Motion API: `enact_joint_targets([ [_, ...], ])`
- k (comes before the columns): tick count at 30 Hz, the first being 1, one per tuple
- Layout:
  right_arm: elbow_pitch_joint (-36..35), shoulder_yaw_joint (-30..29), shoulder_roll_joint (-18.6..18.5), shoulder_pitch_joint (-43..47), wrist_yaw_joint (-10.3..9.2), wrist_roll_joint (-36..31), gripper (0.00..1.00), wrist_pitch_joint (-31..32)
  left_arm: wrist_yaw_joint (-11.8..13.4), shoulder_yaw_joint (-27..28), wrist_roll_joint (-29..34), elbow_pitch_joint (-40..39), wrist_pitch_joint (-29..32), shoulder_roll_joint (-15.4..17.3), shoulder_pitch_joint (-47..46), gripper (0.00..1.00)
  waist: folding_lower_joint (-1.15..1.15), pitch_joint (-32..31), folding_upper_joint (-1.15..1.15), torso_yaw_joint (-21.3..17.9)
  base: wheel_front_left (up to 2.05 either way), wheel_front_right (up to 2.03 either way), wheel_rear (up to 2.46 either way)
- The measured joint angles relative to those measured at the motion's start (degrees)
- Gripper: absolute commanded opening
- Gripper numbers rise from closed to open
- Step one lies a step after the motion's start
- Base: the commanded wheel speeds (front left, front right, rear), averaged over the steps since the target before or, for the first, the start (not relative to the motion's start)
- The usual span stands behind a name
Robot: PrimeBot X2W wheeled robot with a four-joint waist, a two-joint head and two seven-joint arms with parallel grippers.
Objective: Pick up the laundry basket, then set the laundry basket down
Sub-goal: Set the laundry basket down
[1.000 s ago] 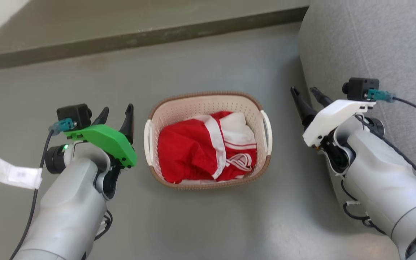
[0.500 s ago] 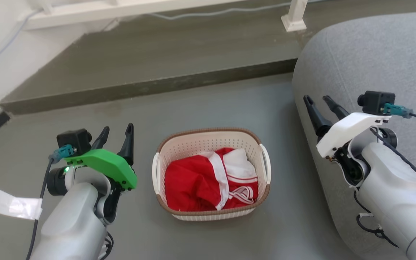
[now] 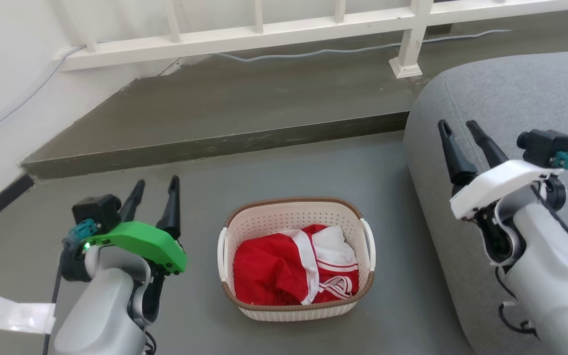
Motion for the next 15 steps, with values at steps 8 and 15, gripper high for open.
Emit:
enact_joint_targets([
  [8, -9.2, -4.5, 1.1, 7.8, -2.41, -7.4, 1.0, 0.0, 1.3, 5.9, 4.6, -8.3, 0.0, 0.1, 5.3, 1.0, 0.0, -0.3, 0.0, 0.4, 0.0, 0.0, 0.0],
  [15, -15.3, -8.1, 1.8, 12.6, -3.54, -11.6, 1.0, 0.0, 1.2, 8.3, 8.2, -13.8, 0.0, -0.7, 9.6, 1.0, 0.0, -0.2, 0.0, 0.5, 0.0, 0.0, 0.0],
])
